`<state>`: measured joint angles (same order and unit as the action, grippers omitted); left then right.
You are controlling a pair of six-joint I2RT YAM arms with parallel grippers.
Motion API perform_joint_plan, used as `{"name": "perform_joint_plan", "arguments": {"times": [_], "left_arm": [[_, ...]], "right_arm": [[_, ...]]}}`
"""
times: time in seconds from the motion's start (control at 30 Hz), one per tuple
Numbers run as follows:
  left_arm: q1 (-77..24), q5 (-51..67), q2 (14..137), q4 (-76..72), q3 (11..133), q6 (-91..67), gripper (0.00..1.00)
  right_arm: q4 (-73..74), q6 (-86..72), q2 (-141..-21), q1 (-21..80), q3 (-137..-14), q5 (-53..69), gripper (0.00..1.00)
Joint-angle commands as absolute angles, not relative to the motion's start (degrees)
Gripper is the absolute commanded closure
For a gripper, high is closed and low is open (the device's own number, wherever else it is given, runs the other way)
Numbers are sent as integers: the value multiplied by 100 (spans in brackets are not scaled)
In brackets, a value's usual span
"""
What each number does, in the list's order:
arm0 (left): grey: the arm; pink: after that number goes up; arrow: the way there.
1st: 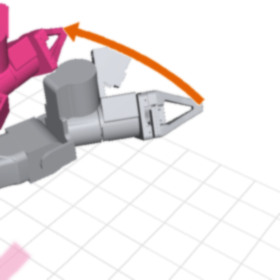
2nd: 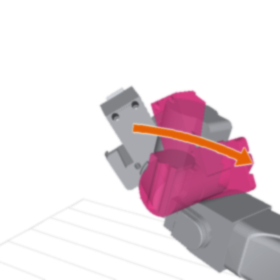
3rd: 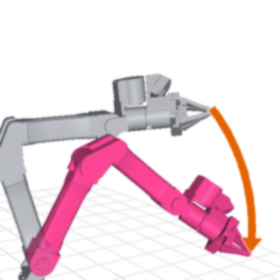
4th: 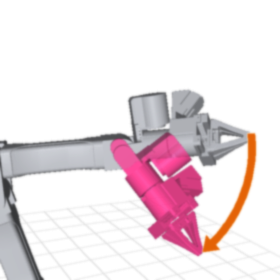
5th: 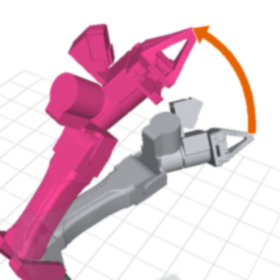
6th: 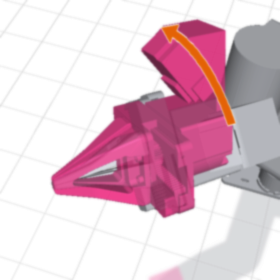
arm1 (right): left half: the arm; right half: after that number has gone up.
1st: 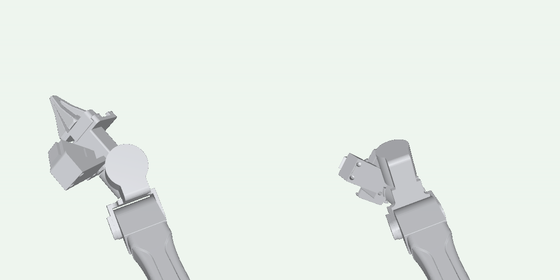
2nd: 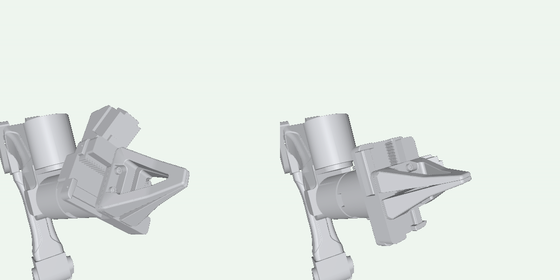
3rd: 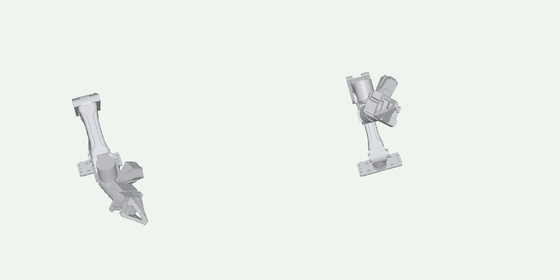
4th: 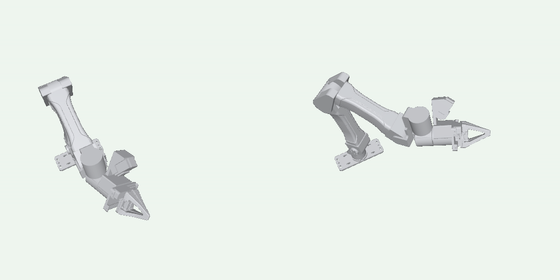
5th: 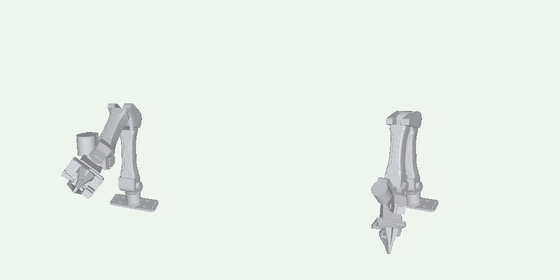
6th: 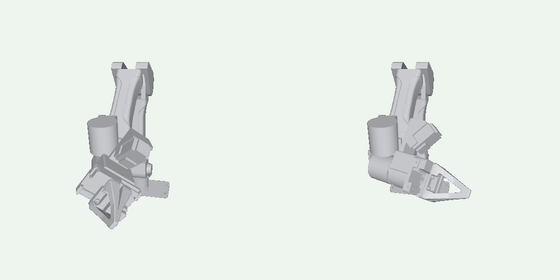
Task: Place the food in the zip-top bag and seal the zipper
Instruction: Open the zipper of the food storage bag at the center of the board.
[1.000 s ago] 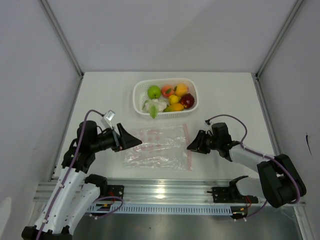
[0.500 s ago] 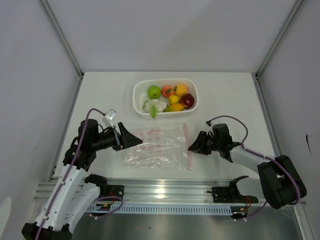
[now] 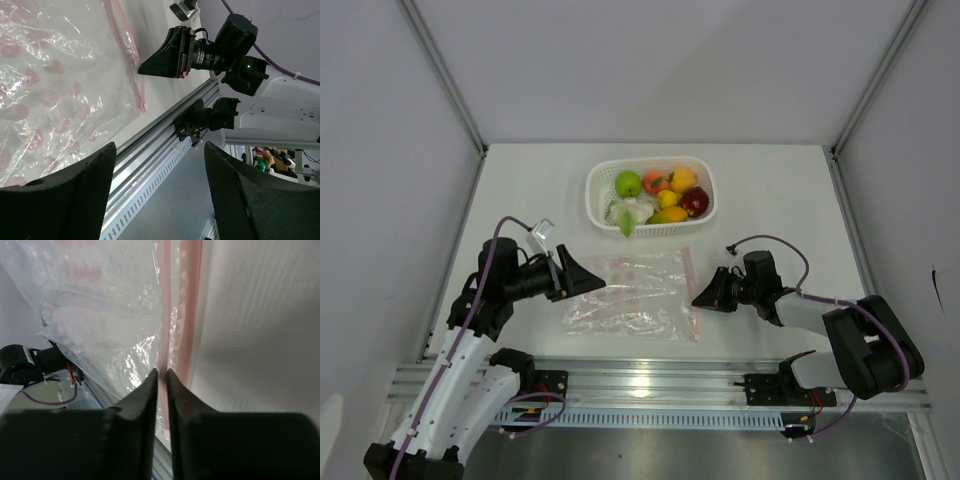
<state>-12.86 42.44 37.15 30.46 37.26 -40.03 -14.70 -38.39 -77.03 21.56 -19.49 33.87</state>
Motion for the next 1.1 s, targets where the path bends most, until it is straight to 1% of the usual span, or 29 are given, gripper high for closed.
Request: {"name": "perform_joint_plan", "arguments": {"times": [0.0,0.07,0.1,0.17,0.2,0.23,0.27,0.33,0.43,0.5,0.53,0.57,0.63,0.77,0.93,1.07], "left_arm": [[-1327,4316,3753,2926,3805,-3955,28],[-1380,4211,3831,2997,3876,-3911,31],[-1423,4019,3876,3136,4050,-3876,32],[-1634,3772,4051,3269,4174,-3771,34],[-1748,3457,4104,3400,4418,-3736,33],[-1958,3298,4183,3462,4517,-3683,34],[-2047,3157,4314,3524,4700,-3674,33],[-2275,2815,4455,3682,4955,-3709,34],[-2469,2515,4850,3823,5508,-3832,35],[-2644,2313,5236,4103,5721,-3771,36],[-2724,2068,5395,4383,6105,-3736,36],[-2768,1961,5544,4516,6221,-3692,36],[-2883,1759,5896,4693,6476,-3648,36],[-2909,1416,6108,4685,6705,-3735,35],[-3102,1275,6459,4667,6811,-3744,36],[-3331,862,6714,4746,6926,-3683,34]], "right_arm": [[-2083,-3902,-7691,2241,-1968,3630,90],[-2109,-3929,-7629,2311,-2021,3656,100],[-2075,-3929,-7577,2399,-2065,3639,100],[-1777,-3885,-7366,2557,-2363,3508,100],[-1593,-3719,-7278,2671,-2521,3255,100],[-1164,-3605,-7103,2942,-2688,3104,100],[-960,-3490,-7041,3092,-3072,2963,100],[-521,-3226,-6987,3504,-3443,2630,100],[-151,-3033,-7101,3822,-4059,2321,100],[112,-2875,-7242,4139,-4463,2023,100],[201,-2822,-7294,4348,-4578,1943,100],[228,-2804,-7391,4438,-4753,1873,100],[211,-2778,-7453,4613,-4851,1767,100],[228,-2725,-7576,5061,-5053,1513,100],[255,-2742,-7629,5291,-5282,1362,100],[316,-2725,-7646,5396,-5440,1301,100]]}}
